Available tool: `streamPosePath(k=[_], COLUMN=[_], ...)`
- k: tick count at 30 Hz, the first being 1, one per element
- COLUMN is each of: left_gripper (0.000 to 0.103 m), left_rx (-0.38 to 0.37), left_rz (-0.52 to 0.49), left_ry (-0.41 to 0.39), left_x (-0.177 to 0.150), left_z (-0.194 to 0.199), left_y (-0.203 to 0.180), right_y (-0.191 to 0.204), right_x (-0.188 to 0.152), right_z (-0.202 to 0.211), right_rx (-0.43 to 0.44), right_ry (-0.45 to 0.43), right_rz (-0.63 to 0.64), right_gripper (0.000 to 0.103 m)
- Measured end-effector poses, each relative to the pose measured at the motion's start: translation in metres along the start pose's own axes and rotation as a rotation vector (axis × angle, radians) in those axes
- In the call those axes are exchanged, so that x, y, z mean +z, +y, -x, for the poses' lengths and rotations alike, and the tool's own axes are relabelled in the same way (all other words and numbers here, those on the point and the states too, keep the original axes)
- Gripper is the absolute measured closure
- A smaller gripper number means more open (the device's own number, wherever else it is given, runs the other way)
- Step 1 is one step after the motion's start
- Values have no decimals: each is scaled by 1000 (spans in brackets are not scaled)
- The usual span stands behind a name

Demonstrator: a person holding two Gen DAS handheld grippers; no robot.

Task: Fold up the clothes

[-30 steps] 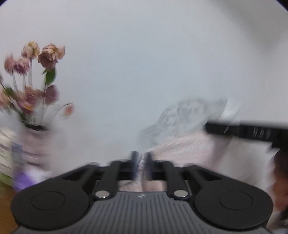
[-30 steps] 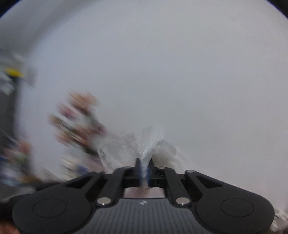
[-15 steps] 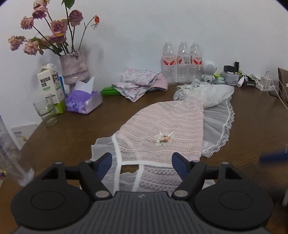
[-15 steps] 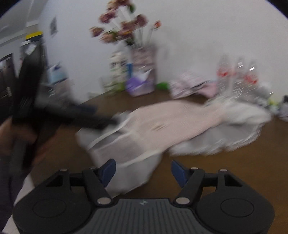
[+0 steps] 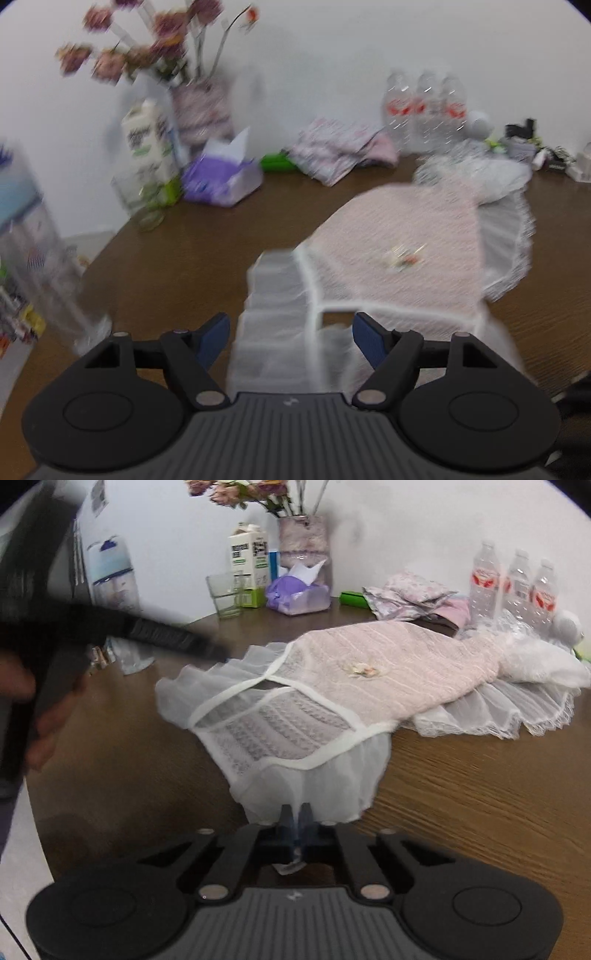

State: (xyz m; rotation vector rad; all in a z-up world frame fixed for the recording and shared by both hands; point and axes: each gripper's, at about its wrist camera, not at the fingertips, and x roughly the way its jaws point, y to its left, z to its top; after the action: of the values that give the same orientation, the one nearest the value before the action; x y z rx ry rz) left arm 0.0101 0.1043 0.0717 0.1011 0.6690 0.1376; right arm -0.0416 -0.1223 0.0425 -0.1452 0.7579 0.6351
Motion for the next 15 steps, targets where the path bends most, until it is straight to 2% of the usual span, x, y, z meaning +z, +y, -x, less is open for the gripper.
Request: streamPosePath(k=[1,5,7,9,10,11,12,15], left_gripper=[29,39,40,36,32,32,32,31], left_rx=[12,-71,-223,-299,-321,-336,-361,-452], left_rz=[13,55,54,66,55,47,58,33], left_ry=[21,101,124,117,121,126,130,167], left_x=[-8,-41,-63,-81,-85,-87,-88,-90], left_z=[-6,1,25,50,56,62,65,75], left_y=[7,21,18,9,3,-6,-14,-39], right_y=[-7,-39,-54,-70,-78,-83,-86,-90], right_x=[-3,-29,-45,-62,-68,-72,-75,-82], right_z=[8,55,85,117,131,138,141,140], right_rx=[-6,-96,-150,-183,-173,-158,-154,-169], right_ry=[19,112,164,135,95,69,46,29], right_rz=[1,21,33,-5,-35,-67,-91,-104], right_gripper=[103,103,100,85,75,52,43,45])
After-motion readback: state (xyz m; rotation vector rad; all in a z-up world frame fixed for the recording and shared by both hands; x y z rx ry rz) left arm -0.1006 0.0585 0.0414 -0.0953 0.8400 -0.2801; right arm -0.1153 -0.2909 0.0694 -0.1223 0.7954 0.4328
